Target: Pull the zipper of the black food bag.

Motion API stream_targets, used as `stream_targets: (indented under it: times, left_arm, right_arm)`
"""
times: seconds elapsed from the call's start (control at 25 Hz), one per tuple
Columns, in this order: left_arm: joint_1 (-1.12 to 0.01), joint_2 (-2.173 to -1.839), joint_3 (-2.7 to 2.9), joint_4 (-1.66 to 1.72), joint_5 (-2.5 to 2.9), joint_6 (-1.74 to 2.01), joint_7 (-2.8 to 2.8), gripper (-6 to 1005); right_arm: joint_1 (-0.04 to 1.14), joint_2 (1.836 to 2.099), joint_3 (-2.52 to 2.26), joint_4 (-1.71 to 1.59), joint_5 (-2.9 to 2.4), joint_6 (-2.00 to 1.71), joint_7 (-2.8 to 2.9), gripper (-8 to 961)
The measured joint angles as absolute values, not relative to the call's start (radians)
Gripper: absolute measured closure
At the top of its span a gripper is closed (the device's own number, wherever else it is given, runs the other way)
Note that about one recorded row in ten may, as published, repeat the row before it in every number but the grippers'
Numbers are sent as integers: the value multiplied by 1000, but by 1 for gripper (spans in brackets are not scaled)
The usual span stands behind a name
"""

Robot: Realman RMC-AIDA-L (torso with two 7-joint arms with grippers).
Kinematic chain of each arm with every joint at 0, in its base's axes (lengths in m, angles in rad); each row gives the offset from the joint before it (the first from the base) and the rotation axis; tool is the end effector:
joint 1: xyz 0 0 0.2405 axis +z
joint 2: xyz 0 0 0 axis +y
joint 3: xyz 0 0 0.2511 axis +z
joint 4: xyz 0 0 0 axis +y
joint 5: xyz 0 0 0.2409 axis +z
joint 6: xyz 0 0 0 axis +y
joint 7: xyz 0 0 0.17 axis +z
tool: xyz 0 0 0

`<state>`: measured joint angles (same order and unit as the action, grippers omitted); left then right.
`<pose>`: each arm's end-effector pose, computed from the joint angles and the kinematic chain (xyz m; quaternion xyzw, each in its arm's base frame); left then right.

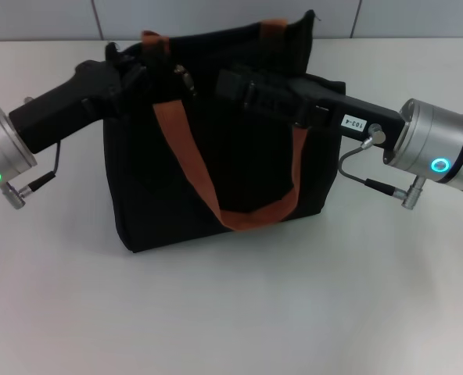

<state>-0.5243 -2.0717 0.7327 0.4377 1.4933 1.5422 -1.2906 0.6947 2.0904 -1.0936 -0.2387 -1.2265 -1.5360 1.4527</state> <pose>-0.2423 0.3753 -0.0080 -0.8376 -0.2496 -0.4476 0.1892 0.1722 0.3710 -0.0744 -0.8249 0.3223 0.4643 0.0120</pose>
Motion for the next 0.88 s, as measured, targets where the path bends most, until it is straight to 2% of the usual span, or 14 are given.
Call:
stream_targets:
  times: [0.88]
  left_arm:
    - [-548,-2077,743,440,1493,1560,-1272,908]
  right_arm:
    - [747,2091,-1146,-243,-1229,-1450,1445,206]
